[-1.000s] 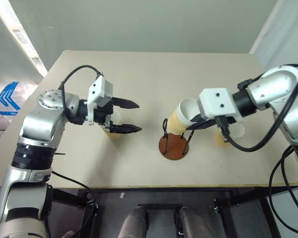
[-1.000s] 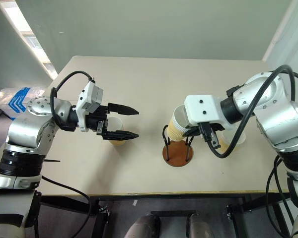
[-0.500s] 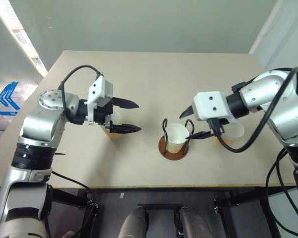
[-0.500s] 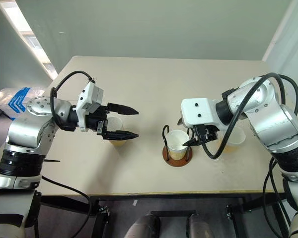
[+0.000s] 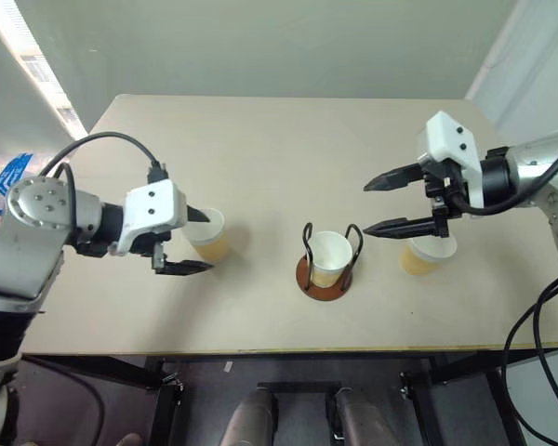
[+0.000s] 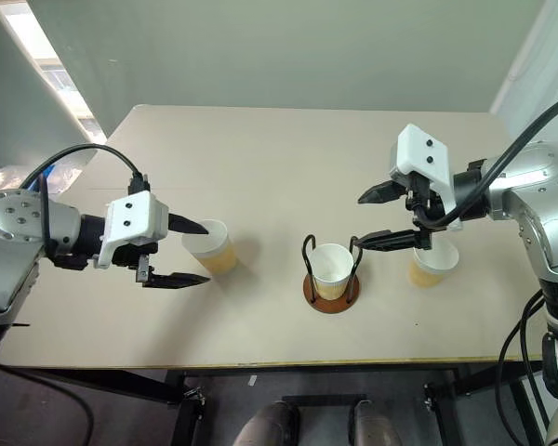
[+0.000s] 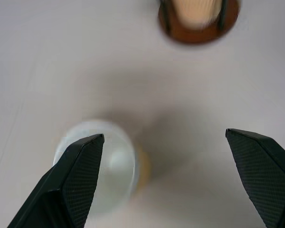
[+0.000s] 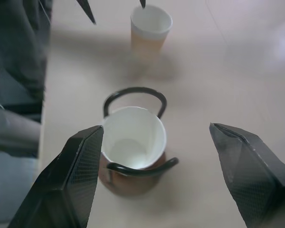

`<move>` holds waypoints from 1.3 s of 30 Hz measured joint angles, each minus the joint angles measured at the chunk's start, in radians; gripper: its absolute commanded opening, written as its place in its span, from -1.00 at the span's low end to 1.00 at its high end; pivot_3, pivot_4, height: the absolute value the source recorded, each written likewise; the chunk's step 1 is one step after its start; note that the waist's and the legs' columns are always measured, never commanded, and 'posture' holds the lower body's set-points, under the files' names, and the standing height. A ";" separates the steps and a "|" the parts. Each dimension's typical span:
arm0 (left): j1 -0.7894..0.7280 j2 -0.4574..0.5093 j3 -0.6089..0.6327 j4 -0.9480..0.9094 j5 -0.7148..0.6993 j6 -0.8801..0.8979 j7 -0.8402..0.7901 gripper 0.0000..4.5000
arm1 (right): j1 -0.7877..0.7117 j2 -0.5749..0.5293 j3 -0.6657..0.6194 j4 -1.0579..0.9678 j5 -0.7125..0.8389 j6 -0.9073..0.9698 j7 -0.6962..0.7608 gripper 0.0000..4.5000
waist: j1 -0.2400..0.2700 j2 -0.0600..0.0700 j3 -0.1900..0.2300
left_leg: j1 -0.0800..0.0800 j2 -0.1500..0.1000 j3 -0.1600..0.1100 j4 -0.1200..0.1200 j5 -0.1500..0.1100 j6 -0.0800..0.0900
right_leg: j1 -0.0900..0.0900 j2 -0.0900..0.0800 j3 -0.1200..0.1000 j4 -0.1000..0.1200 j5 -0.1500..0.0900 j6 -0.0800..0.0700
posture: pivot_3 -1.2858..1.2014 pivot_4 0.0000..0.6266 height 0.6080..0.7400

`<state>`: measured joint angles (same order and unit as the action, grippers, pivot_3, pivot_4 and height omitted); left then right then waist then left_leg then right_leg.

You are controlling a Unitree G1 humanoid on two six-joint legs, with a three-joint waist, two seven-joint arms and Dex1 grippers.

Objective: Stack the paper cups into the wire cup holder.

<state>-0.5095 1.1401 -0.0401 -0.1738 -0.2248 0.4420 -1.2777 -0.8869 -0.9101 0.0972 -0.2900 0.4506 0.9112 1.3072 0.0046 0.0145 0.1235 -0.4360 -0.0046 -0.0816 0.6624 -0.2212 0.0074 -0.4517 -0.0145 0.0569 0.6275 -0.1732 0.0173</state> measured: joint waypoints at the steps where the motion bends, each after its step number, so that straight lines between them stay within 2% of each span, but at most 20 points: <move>1: 0.000 0.000 -0.003 0.000 0.015 -0.008 0.003 1.00 | 0.000 0.001 -0.003 -0.001 0.015 0.009 -0.004 0.68 | 0.000 0.000 0.000 | 0.000 0.000 0.000 0.000 0.000 0.000 | 0.000 0.000 0.000 0.000 0.000 0.000 | 0.03 -0.52 1.00; 12: -0.076 -0.026 -0.083 0.054 0.131 -0.100 0.022 1.00 | 0.009 0.005 -0.014 -0.018 0.117 0.056 -0.053 0.68 | -0.001 0.000 0.000 | -0.001 0.000 0.000 -0.001 -0.002 -0.001 | -0.003 0.000 0.001 0.000 0.000 -0.001 | 0.03 -0.52 1.00; 22: -0.127 -0.111 -0.170 0.219 0.215 -0.208 0.012 1.00 | 0.019 -0.007 -0.014 -0.028 0.144 0.055 -0.095 0.68 | 0.002 0.000 0.000 | -0.001 0.000 0.000 0.000 -0.002 -0.001 | -0.003 0.000 0.000 0.001 0.000 -0.001 | 0.03 -0.52 1.00; 27: -0.174 -0.180 -0.219 0.332 0.255 -0.293 -0.007 0.34 | 0.060 -0.006 -0.035 -0.037 0.157 0.036 -0.118 0.69 | 0.002 -0.001 0.000 | -0.002 0.000 0.000 0.001 -0.003 -0.001 | -0.002 0.000 0.000 0.001 0.001 0.000 | 0.03 -0.52 1.00; 35: -0.212 -0.214 -0.225 0.379 0.246 -0.341 -0.093 -0.87 | 0.107 -0.007 -0.076 -0.051 0.178 -0.010 -0.139 0.69 | 0.002 -0.001 -0.001 | -0.002 0.000 0.000 0.001 -0.003 0.000 | -0.002 0.000 0.000 0.001 0.002 0.002 | 0.03 -0.52 1.00; 36: -0.217 -0.215 -0.225 0.381 0.242 -0.340 -0.110 -0.99 | 0.114 -0.006 -0.089 -0.054 0.185 -0.025 -0.139 0.69 | 0.002 -0.001 -0.001 | -0.002 0.000 0.000 0.001 -0.003 0.000 | -0.002 0.000 0.000 0.001 0.002 0.002 | 0.03 -0.52 1.00; 39: -0.234 -0.220 -0.224 0.380 0.207 -0.315 -0.157 -0.99 | 0.136 -0.004 -0.119 -0.063 0.206 -0.052 -0.137 0.69 | 0.003 -0.001 -0.001 | -0.003 0.000 0.000 0.002 -0.003 0.000 | -0.002 0.000 0.000 0.001 0.002 0.003 | 0.03 -0.52 1.00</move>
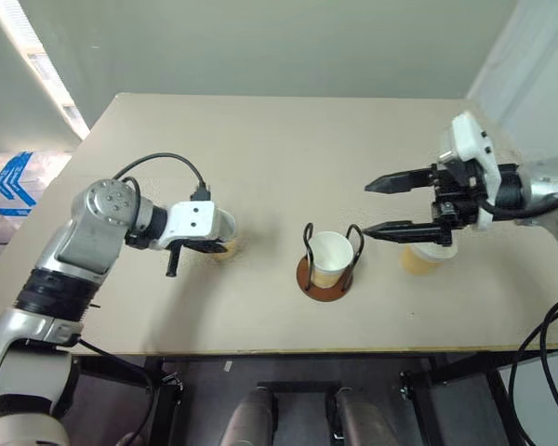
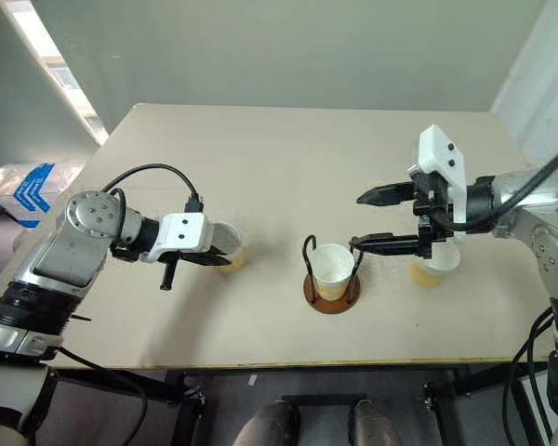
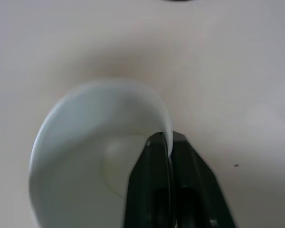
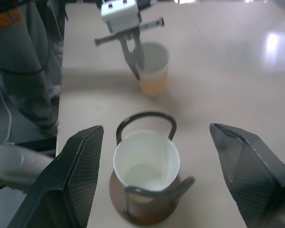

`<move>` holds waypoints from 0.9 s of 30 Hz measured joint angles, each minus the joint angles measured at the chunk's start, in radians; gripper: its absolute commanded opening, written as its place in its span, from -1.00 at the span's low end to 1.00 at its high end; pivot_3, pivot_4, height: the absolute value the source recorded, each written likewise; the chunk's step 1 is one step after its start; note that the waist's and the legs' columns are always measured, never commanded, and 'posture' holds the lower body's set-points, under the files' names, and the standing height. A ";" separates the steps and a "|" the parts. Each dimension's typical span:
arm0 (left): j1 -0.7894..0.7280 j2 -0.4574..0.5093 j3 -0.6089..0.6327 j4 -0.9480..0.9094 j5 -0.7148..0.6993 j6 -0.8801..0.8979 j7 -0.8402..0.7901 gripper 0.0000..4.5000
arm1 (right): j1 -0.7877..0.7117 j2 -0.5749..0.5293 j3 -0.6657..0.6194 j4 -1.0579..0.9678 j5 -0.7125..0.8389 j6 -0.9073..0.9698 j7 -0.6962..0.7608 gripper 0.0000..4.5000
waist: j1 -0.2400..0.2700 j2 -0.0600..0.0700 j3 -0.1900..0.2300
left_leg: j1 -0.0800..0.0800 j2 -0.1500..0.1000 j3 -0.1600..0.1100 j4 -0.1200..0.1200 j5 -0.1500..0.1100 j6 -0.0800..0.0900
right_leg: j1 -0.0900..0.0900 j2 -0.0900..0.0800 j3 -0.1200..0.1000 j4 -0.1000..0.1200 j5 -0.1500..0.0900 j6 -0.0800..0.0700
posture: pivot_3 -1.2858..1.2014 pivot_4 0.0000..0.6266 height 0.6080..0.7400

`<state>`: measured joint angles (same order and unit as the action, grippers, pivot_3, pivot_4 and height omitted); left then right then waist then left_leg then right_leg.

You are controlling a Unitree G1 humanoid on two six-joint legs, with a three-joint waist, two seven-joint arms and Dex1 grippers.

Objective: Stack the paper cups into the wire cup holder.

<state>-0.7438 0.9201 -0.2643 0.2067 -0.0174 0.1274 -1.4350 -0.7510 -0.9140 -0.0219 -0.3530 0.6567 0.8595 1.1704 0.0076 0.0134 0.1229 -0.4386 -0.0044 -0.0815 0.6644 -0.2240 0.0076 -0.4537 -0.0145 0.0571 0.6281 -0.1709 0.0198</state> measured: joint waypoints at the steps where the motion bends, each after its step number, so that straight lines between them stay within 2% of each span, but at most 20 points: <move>1: -0.012 -0.001 0.001 -0.003 -0.019 0.022 -0.020 -0.99 | 0.013 0.000 -0.012 -0.006 0.013 -0.006 0.000 0.69 | 0.000 0.000 0.000 | 0.000 0.000 0.000 0.000 0.000 0.000 | 0.000 0.000 0.000 0.000 0.000 0.000 | 0.03 -0.52 1.00; 8: -0.093 -0.016 0.022 -0.080 -0.135 0.161 -0.087 -0.99 | 0.107 0.012 -0.097 -0.017 0.090 -0.064 0.026 0.69 | 0.002 -0.001 0.000 | -0.001 0.000 0.001 0.001 0.000 0.001 | 0.001 0.000 0.000 -0.001 0.001 0.001 | 0.03 -0.52 1.00; 13: -0.213 -0.043 0.026 -0.126 -0.201 0.229 -0.122 -0.99 | 0.232 -0.112 -0.119 -0.031 0.085 -0.107 0.128 0.69 | 0.006 -0.001 0.000 | -0.001 0.000 0.002 0.002 -0.001 0.003 | 0.002 -0.001 0.000 -0.002 0.001 0.002 | 0.03 -0.52 1.00; 17: -0.306 -0.083 0.023 -0.132 -0.238 0.247 -0.132 -0.99 | 0.264 -0.161 -0.121 -0.035 0.079 -0.130 0.169 0.69 | 0.002 -0.001 0.000 | 0.000 0.000 0.004 0.002 -0.001 0.003 | 0.003 -0.001 0.001 -0.002 0.000 0.004 | 0.03 -0.52 1.00; 21: -0.426 -0.139 -0.064 -0.100 -0.345 0.256 -0.137 -0.99 | 0.276 -0.230 -0.176 -0.067 0.118 -0.103 0.173 0.69 | 0.003 -0.001 0.000 | 0.000 0.000 0.004 0.003 0.000 0.006 | 0.005 -0.001 0.002 -0.003 -0.002 0.008 | 0.03 -0.52 1.00; 27: -0.498 -0.186 -0.167 -0.053 -0.441 0.246 -0.137 -0.99 | 0.296 -0.241 -0.250 -0.109 0.191 -0.045 0.119 0.69 | 0.006 -0.001 0.000 | 0.000 -0.001 0.005 0.004 -0.001 0.007 | 0.007 -0.002 0.002 -0.003 -0.003 0.013 | 0.03 -0.52 1.00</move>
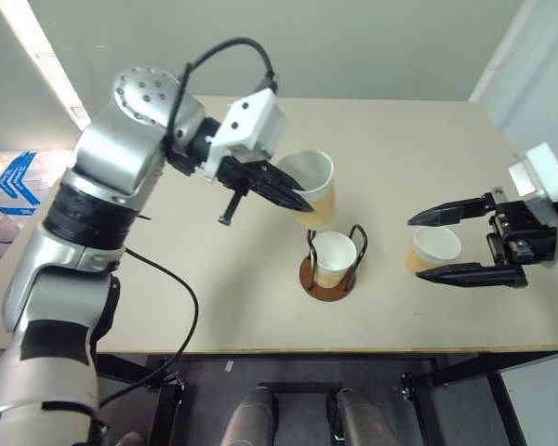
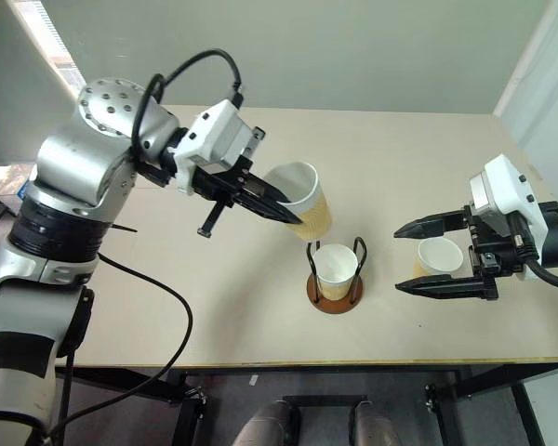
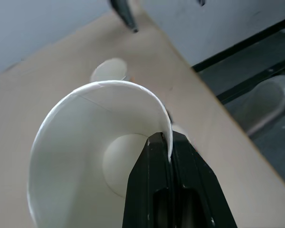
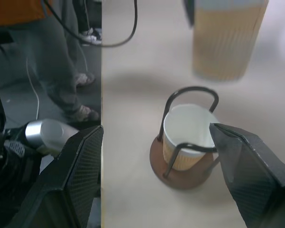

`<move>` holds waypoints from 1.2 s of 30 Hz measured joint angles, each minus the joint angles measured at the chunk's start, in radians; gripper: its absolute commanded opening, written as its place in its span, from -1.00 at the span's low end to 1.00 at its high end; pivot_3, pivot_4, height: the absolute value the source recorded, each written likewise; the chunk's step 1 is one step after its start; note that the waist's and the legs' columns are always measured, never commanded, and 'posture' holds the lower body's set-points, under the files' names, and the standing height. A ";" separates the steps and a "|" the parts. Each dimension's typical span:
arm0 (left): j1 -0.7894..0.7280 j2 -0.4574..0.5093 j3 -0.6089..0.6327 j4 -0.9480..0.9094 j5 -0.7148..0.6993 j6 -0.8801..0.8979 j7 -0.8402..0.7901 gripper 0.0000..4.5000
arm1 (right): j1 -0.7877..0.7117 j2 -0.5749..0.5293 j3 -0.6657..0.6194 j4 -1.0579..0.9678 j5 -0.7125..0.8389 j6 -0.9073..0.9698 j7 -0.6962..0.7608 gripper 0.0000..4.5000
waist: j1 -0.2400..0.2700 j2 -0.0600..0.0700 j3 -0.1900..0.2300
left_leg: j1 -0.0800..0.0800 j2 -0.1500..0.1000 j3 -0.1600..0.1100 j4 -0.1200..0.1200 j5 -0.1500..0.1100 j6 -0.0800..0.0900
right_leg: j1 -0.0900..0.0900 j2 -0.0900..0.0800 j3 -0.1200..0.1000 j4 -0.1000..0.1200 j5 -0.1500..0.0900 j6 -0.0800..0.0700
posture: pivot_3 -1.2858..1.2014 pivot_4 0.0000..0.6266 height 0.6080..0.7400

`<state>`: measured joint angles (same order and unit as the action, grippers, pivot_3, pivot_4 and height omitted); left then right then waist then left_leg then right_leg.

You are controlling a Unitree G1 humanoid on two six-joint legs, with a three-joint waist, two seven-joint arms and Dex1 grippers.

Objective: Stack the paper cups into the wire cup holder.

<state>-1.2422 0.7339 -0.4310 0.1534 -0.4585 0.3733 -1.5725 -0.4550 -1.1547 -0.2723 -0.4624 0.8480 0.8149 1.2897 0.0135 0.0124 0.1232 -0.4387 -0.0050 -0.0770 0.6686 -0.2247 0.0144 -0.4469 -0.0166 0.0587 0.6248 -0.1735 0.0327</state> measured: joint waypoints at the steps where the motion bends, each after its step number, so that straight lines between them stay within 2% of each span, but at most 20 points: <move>1: -0.011 -0.008 -0.020 0.015 -0.008 -0.007 0.000 -0.99 | 0.008 0.000 -0.007 -0.009 0.010 0.009 -0.012 0.69 | 0.001 0.000 0.000 | 0.000 0.000 0.000 0.000 0.000 0.000 | 0.000 0.000 0.000 0.000 0.000 0.002 | 0.03 -0.52 1.00; 3: -0.028 -0.019 -0.058 0.039 -0.021 -0.030 0.000 -0.99 | 0.032 -0.002 -0.031 -0.026 0.024 0.023 -0.030 0.69 | 0.002 0.000 0.000 | 0.000 0.000 0.000 0.000 -0.001 0.001 | 0.000 0.000 0.000 0.000 0.003 0.008 | 0.03 -0.52 1.00; 8: -0.035 -0.067 -0.151 0.121 -0.007 -0.131 0.000 -0.99 | 0.068 -0.006 -0.082 -0.056 0.051 0.048 -0.076 0.69 | 0.005 0.000 0.000 | -0.001 -0.001 0.001 0.001 -0.002 0.002 | 0.001 -0.002 0.000 -0.001 0.003 0.012 | 0.03 -0.52 1.00; 17: -0.035 -0.190 -0.177 0.217 0.070 -0.220 -0.001 -0.99 | 0.105 -0.005 -0.114 -0.099 0.094 0.065 -0.143 0.69 | 0.009 0.000 0.000 | -0.004 -0.002 0.002 0.005 -0.004 0.006 | 0.003 -0.002 0.000 -0.008 0.005 0.017 | 0.03 -0.52 1.00; 24: -0.022 -0.157 -0.238 0.205 0.075 -0.261 -0.001 -0.99 | 0.132 -0.006 -0.130 -0.109 0.113 0.067 -0.171 0.69 | 0.010 0.000 0.000 | -0.007 -0.002 0.003 0.010 -0.006 0.010 | 0.003 -0.002 0.000 -0.013 0.008 0.021 | 0.03 -0.52 1.00; 31: -0.020 -0.158 -0.241 0.199 0.078 -0.271 -0.001 -0.99 | 0.140 -0.007 -0.139 -0.110 0.112 0.064 -0.173 0.69 | 0.016 0.000 0.000 | -0.009 -0.002 0.004 0.015 -0.008 0.013 | 0.004 -0.004 0.000 -0.014 0.010 0.023 | 0.03 -0.52 1.00; 32: -0.016 -0.161 -0.241 0.195 0.087 -0.278 -0.001 -0.81 | 0.143 -0.007 -0.139 -0.110 0.111 0.061 -0.173 0.69 | 0.016 0.001 0.000 | -0.009 -0.002 0.004 0.015 -0.008 0.013 | 0.004 -0.004 0.000 -0.014 0.010 0.023 | 0.03 -0.52 1.00; 33: -0.011 -0.165 -0.241 0.194 0.093 -0.283 -0.001 -0.76 | 0.146 -0.007 -0.139 -0.110 0.109 0.057 -0.173 0.69 | 0.016 0.001 0.000 | -0.009 -0.002 0.004 0.015 -0.008 0.013 | 0.004 -0.004 0.000 -0.014 0.011 0.023 | 0.03 -0.52 1.00; 36: 0.002 -0.180 -0.240 0.193 0.098 -0.283 -0.001 -0.30 | 0.154 -0.007 -0.139 -0.108 0.099 0.046 -0.173 0.69 | 0.016 0.001 0.000 | -0.009 -0.002 0.004 0.015 -0.008 0.013 | 0.004 -0.004 0.000 -0.014 0.011 0.023 | 0.03 -0.52 1.00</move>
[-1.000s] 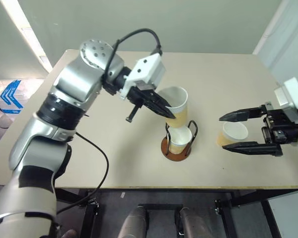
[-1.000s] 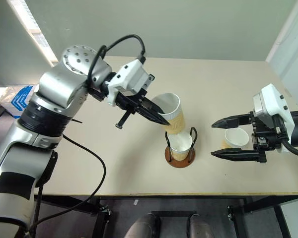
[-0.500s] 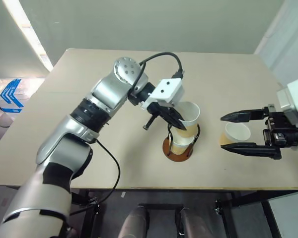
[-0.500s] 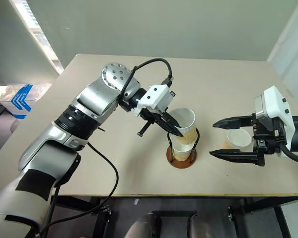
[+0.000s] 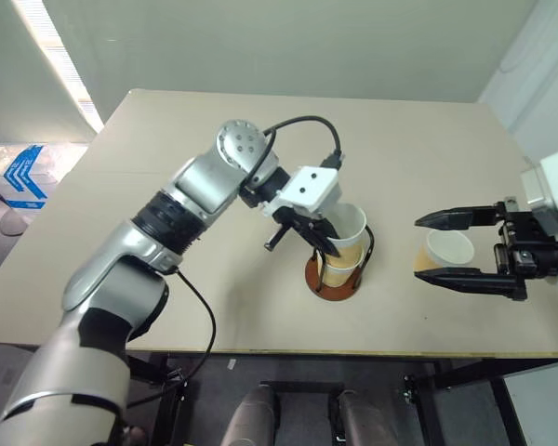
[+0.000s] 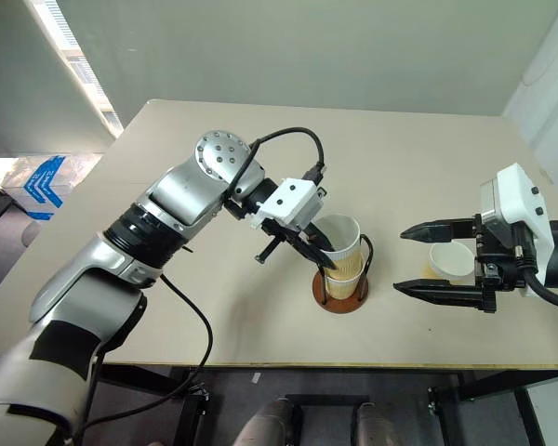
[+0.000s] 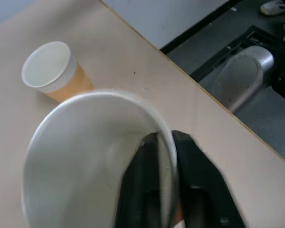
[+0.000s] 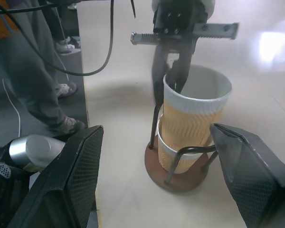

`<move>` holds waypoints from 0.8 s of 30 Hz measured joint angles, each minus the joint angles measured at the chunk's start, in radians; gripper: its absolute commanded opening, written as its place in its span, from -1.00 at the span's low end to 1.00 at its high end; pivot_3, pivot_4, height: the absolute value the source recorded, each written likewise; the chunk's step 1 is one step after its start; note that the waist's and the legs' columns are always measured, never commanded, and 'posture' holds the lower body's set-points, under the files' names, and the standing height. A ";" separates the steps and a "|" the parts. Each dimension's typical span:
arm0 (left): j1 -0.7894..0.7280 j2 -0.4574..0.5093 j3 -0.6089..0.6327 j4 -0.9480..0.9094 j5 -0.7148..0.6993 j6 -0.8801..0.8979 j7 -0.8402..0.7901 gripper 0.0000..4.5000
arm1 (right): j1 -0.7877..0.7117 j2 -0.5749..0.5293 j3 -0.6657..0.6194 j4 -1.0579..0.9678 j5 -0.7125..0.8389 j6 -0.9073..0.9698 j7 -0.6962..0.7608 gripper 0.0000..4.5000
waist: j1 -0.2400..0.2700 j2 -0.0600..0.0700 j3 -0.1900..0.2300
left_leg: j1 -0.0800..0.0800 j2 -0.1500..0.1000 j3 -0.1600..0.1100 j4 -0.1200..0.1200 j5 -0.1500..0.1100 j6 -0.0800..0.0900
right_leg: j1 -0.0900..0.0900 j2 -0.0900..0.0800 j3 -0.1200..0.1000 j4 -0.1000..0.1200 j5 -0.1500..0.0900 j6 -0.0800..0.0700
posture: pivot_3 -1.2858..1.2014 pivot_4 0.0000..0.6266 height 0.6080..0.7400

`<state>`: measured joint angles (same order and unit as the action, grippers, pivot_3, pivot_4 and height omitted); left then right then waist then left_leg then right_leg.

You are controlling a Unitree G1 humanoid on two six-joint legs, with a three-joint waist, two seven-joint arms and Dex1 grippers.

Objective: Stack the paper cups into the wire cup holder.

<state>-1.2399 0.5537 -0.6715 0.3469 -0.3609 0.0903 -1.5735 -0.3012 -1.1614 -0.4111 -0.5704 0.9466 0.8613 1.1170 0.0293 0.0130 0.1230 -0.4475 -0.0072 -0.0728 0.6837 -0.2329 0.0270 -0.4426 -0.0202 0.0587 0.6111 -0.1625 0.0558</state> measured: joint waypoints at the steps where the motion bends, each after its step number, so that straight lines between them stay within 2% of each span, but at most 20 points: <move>1: 0.000 -0.004 0.002 0.000 0.000 0.001 0.000 -0.13 | 0.000 0.000 0.000 0.001 -0.003 -0.002 0.000 0.69 | 0.000 0.000 0.000 | 0.000 0.000 0.000 0.000 0.000 0.000 | 0.000 0.000 0.000 0.000 0.000 0.000 | 0.03 -0.52 1.00; 9: -0.008 -0.050 0.111 0.073 0.038 0.021 0.002 0.98 | 0.001 -0.001 0.020 0.031 -0.059 -0.021 -0.021 0.69 | 0.000 0.000 0.000 | 0.000 0.000 0.000 0.000 0.000 0.000 | 0.000 0.000 0.000 0.000 0.001 0.001 | 0.03 -0.52 1.00; 16: -0.023 -0.018 0.336 0.077 -0.012 0.159 0.047 0.98 | -0.002 -0.062 0.173 0.084 -0.252 -0.040 -0.100 0.69 | -0.002 0.001 0.000 | 0.001 0.000 0.001 -0.001 0.000 0.000 | 0.000 0.000 0.000 0.000 0.001 0.001 | 0.03 -0.52 1.00; 19: 0.072 0.070 0.433 -0.004 -0.051 0.258 0.067 0.98 | -0.019 -0.076 0.294 0.122 -0.356 -0.051 -0.123 0.69 | -0.009 0.002 -0.001 | 0.003 0.000 0.001 -0.002 0.000 0.000 | 0.000 0.000 0.001 0.000 0.001 0.001 | 0.03 -0.52 1.00; 24: 0.242 0.155 0.480 -0.132 -0.050 0.334 0.101 0.98 | -0.061 -0.080 0.428 0.189 -0.483 -0.124 -0.090 0.69 | -0.008 0.003 -0.001 | 0.002 0.000 0.001 0.000 0.000 0.000 | 0.000 0.000 0.001 0.000 0.001 0.002 | 0.03 -0.52 1.00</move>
<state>-0.9983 0.7083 -0.1913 0.2147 -0.4112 0.4248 -1.4730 -0.3627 -1.2410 0.0165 -0.3816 0.4638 0.7373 1.0270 0.0210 0.0155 0.1223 -0.4452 -0.0068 -0.0717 0.6832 -0.2326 0.0275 -0.4427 -0.0200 0.0592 0.6112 -0.1612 0.0574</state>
